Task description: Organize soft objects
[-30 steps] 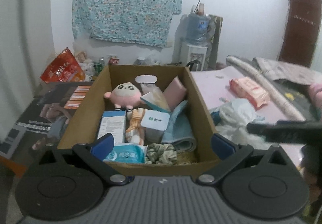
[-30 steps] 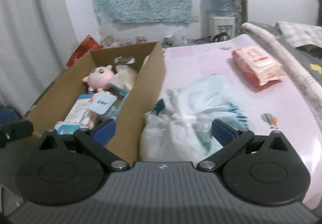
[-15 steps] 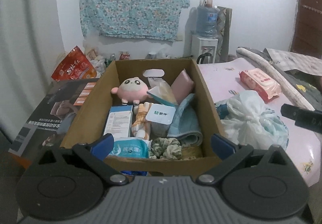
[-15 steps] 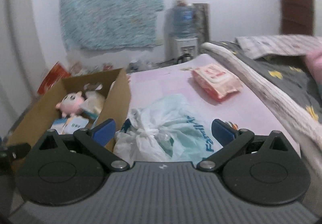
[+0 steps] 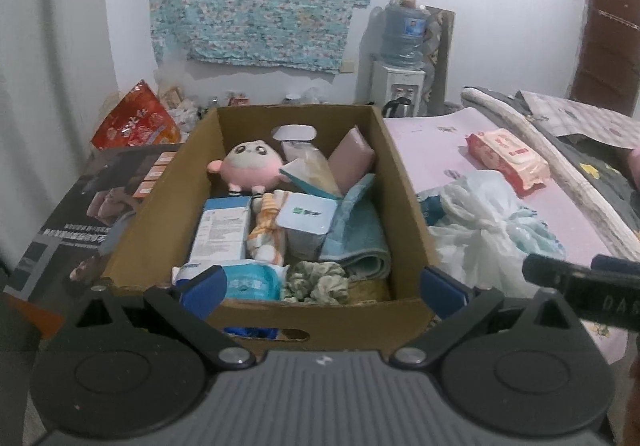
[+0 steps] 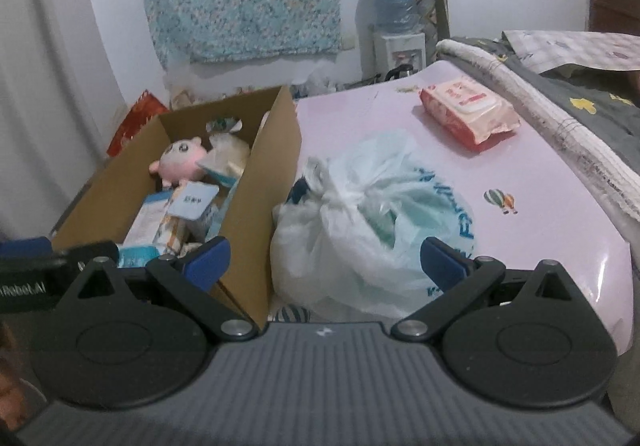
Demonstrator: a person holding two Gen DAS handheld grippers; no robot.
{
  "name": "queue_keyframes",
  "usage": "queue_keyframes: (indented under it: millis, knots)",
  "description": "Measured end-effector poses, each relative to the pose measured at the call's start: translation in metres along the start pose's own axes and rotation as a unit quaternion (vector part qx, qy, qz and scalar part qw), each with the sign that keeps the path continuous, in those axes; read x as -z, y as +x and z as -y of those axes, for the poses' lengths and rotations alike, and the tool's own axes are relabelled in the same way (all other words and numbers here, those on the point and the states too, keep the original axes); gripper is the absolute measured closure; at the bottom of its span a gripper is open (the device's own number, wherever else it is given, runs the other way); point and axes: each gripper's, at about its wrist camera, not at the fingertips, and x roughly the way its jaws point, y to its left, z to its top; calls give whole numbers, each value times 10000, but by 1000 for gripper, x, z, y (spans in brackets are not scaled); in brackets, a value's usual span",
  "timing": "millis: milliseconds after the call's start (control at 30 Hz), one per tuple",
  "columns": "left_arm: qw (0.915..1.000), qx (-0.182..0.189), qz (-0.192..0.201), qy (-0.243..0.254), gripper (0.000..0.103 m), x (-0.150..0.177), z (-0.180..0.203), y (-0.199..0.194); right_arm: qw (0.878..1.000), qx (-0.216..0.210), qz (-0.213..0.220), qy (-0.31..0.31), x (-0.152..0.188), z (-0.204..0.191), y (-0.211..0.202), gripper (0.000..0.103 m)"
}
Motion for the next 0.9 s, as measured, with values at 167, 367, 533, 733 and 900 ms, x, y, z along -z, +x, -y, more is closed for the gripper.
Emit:
queue_keyframes:
  millis: [167,367,533,733,900]
  knots:
    - [9998,-98,-184,6,0,1,-4,1,9999,-87,-68,72,1,-1,3,1]
    - [9990,-236,-353,114,0,3,-2,5,9998,-100,-129,121,0,3,8,1]
    - [9978,-366,-554,88,0,1,-1,11,9992,-260,-219,204,1,6,10,1]
    - [9964,-598,-601,64,0,1,3,11,9985,-333,-434,76,-1,2,19,1]
    - [9954,-700,-648,37,0,1,4,12,9975,-339,-571,-225,-1,-12,24,1]
